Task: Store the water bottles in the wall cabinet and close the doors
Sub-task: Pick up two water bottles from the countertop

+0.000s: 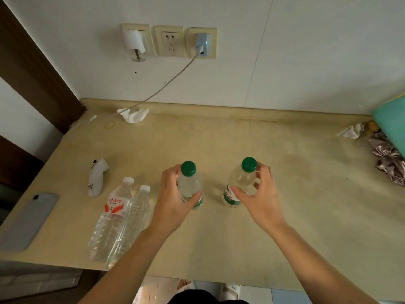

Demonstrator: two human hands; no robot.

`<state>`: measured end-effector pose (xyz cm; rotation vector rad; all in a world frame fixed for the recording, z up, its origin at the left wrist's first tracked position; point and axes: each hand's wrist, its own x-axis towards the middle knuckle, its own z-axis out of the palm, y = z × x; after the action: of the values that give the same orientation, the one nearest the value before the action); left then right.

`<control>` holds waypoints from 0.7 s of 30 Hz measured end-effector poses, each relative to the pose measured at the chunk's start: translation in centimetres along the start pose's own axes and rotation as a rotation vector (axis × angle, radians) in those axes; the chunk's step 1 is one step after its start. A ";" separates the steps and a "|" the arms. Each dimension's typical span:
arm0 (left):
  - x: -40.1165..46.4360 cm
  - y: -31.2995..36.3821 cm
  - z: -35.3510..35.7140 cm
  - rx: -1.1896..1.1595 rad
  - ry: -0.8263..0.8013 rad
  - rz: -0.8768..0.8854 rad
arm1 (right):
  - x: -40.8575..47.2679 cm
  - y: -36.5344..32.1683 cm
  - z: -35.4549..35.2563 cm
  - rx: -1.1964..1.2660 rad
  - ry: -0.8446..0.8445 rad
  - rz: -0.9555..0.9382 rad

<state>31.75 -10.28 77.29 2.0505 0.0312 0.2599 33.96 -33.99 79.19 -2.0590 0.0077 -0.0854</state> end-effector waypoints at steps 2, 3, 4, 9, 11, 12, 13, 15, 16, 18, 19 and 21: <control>-0.2 -0.5 0.1 -0.030 -0.023 -0.083 | -0.2 0.7 -0.2 0.026 -0.026 0.030; -0.4 -0.7 0.3 -0.042 -0.036 -0.133 | -0.4 1.1 -0.2 0.044 -0.035 0.050; -0.6 -0.9 0.5 -0.052 -0.050 -0.178 | -0.5 1.6 -0.2 0.060 -0.043 0.072; -1.4 -1.8 1.7 -0.159 -0.055 -0.312 | -0.7 4.3 0.7 0.127 -0.154 0.204; -1.3 -2.0 2.1 -0.184 -0.044 -0.337 | -0.5 4.6 1.3 0.146 -0.183 0.235; -1.1 -2.2 2.3 -0.178 -0.039 -0.342 | -0.3 4.7 1.5 0.150 -0.191 0.245; -1.0 -2.3 2.6 -0.168 -0.034 -0.343 | -0.1 4.8 1.8 0.147 -0.198 0.254; -0.8 -2.4 2.8 -0.168 -0.027 -0.344 | 0.3 5.0 2.1 0.146 -0.203 0.270; -0.7 -2.5 2.8 -0.175 -0.027 -0.345 | 0.5 5.2 2.2 0.157 -0.198 0.279; -0.7 -2.7 2.7 -0.180 -0.034 -0.335 | 0.6 5.1 2.2 0.172 -0.189 0.296; -0.6 -2.7 2.7 -0.181 -0.039 -0.327 | 0.5 5.0 2.1 0.174 -0.186 0.303; -0.4 -2.7 2.4 -0.190 -0.051 -0.317 | 0.2 4.2 1.9 0.191 -0.174 0.309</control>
<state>32.12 -11.18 73.79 1.8306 0.2867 0.0120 34.41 -34.34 74.58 -1.8452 0.2018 0.2740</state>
